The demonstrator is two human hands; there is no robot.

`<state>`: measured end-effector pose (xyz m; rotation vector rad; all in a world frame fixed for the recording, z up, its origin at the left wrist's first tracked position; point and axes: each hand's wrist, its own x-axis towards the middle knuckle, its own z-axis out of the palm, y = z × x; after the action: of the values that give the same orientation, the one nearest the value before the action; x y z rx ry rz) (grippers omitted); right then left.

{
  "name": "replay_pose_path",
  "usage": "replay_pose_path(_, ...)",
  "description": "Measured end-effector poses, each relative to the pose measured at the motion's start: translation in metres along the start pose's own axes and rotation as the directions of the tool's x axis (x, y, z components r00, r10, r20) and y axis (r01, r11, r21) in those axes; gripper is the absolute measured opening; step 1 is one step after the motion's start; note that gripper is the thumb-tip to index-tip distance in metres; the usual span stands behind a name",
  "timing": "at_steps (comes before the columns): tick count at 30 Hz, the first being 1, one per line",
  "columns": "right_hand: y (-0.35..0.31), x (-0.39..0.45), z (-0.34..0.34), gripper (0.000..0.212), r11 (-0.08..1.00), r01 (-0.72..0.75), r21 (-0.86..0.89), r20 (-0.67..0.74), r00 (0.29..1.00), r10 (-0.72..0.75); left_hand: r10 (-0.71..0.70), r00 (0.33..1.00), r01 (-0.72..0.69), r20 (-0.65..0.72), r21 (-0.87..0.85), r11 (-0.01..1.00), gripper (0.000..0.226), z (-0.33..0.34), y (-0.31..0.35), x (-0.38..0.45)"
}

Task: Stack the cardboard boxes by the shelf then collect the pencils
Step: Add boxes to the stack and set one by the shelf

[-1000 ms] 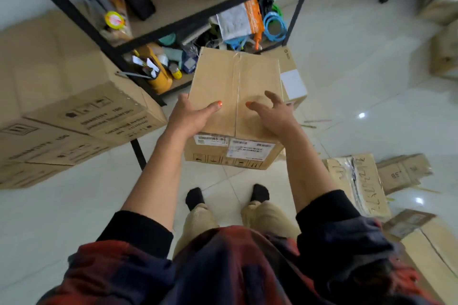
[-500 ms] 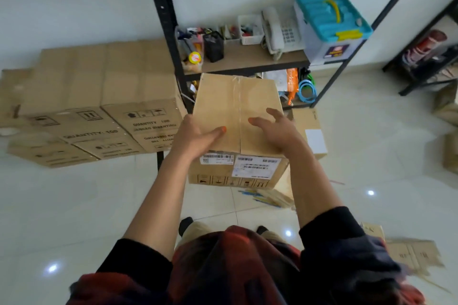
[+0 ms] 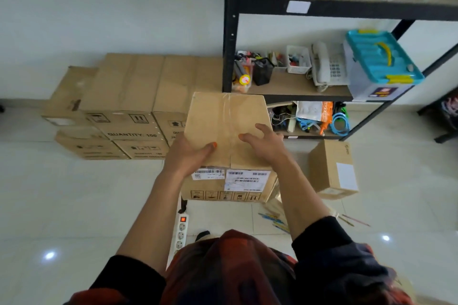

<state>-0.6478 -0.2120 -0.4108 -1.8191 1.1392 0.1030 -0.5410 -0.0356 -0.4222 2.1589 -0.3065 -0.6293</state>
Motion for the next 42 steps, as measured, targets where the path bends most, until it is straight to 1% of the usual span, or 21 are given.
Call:
replay_pose_path(4,-0.032,0.008,0.03,0.075,0.999,0.043,-0.014,-0.009,0.999,-0.043,-0.013,0.998,0.011,-0.058,-0.029,1.0,0.073,-0.035,-0.011,0.014)
replay_pose_path(7,-0.049,0.013,0.047,0.074,0.997,0.063,-0.034,-0.017,0.998,-0.063,-0.003,0.997,-0.001,-0.071,-0.062,0.998,0.077,-0.053,-0.02,0.022)
replay_pose_path(9,-0.061,0.018,0.056,0.073,0.997,0.078,-0.028,-0.019,0.997,-0.078,-0.022,0.996,0.013,-0.091,-0.098,0.995,0.083,-0.063,-0.027,0.031)
replay_pose_path(12,-0.079,0.031,0.066,0.072,0.993,0.113,-0.019,-0.019,0.993,-0.113,-0.053,0.992,0.038,-0.116,-0.127,0.991,0.085,-0.075,-0.033,0.048)
replay_pose_path(17,-0.115,0.063,0.081,0.069,0.985,0.163,-0.064,-0.035,0.986,-0.165,-0.099,0.986,0.08,-0.132,-0.146,0.986,0.092,-0.091,-0.035,0.092)
replay_pose_path(22,-0.148,0.108,0.092,0.065,0.983,0.176,-0.061,-0.05,0.983,-0.179,-0.159,0.984,0.149,-0.076,-0.13,0.98,0.102,-0.108,-0.03,0.159)
replay_pose_path(26,-0.173,0.147,0.098,0.064,0.982,0.174,-0.078,-0.085,0.98,-0.181,-0.177,0.984,0.175,-0.008,-0.122,0.977,0.102,-0.111,-0.022,0.214)
replay_pose_path(29,-0.189,0.171,0.1,0.064,0.978,0.184,-0.098,-0.104,0.975,-0.194,-0.192,0.981,0.192,0.016,-0.155,0.969,0.104,-0.11,-0.02,0.246)
replay_pose_path(35,-0.212,0.2,0.106,0.066,0.963,0.266,-0.053,-0.119,0.955,-0.27,-0.197,0.979,0.204,0.052,-0.252,0.946,0.098,-0.109,-0.023,0.287)
replay_pose_path(38,-0.222,0.204,0.116,0.065,0.957,0.283,-0.067,-0.138,0.947,-0.29,-0.215,0.972,0.233,0.094,-0.254,0.939,0.106,-0.118,-0.03,0.299)
replay_pose_path(40,-0.233,0.206,0.123,0.065,0.943,0.327,-0.067,-0.16,0.929,-0.334,-0.239,0.961,0.268,0.135,-0.266,0.926,0.117,-0.125,-0.036,0.307)
replay_pose_path(42,-0.246,0.209,0.132,0.067,0.932,0.358,-0.056,-0.152,0.92,-0.362,-0.272,0.938,0.316,0.213,-0.21,0.925,0.123,-0.131,-0.046,0.32)
